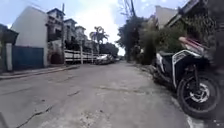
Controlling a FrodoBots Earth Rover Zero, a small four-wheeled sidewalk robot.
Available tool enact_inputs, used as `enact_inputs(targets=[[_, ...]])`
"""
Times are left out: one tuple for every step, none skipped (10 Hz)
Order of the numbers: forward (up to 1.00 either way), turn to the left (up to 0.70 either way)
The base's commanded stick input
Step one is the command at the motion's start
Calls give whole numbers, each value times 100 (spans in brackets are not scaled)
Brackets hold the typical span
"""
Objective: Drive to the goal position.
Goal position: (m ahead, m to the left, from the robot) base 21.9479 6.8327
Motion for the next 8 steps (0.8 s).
enact_inputs(targets=[[0,-70],[0,-70],[0,-70],[0,-70],[0,-70],[0,-70],[0,-70],[0,-62]])
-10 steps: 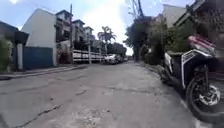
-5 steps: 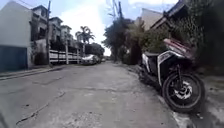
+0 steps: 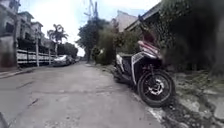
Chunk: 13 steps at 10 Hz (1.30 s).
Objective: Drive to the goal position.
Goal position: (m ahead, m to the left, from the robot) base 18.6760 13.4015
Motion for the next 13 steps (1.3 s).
enact_inputs(targets=[[0,-15],[0,0],[0,0],[0,0],[0,0],[0,0],[0,0],[0,0],[0,0],[0,0],[0,10],[0,64],[0,70]])
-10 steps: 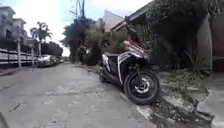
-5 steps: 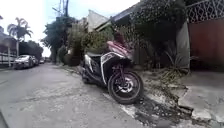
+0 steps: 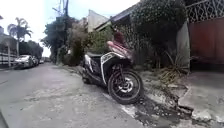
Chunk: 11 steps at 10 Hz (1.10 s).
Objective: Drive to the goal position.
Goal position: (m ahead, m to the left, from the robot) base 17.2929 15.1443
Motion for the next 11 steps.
enact_inputs(targets=[[0,70],[0,70],[0,70],[0,70],[0,70],[0,70],[0,70],[0,70],[0,70],[0,70],[0,70]])
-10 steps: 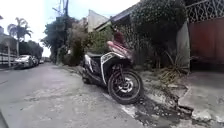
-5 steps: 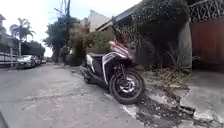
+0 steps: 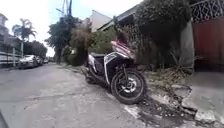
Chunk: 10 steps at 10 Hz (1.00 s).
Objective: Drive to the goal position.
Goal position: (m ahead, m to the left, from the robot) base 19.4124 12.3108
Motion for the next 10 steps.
enact_inputs(targets=[[0,70],[0,70],[0,70],[0,70],[0,70],[0,70],[0,70],[0,70],[0,70],[0,69]])
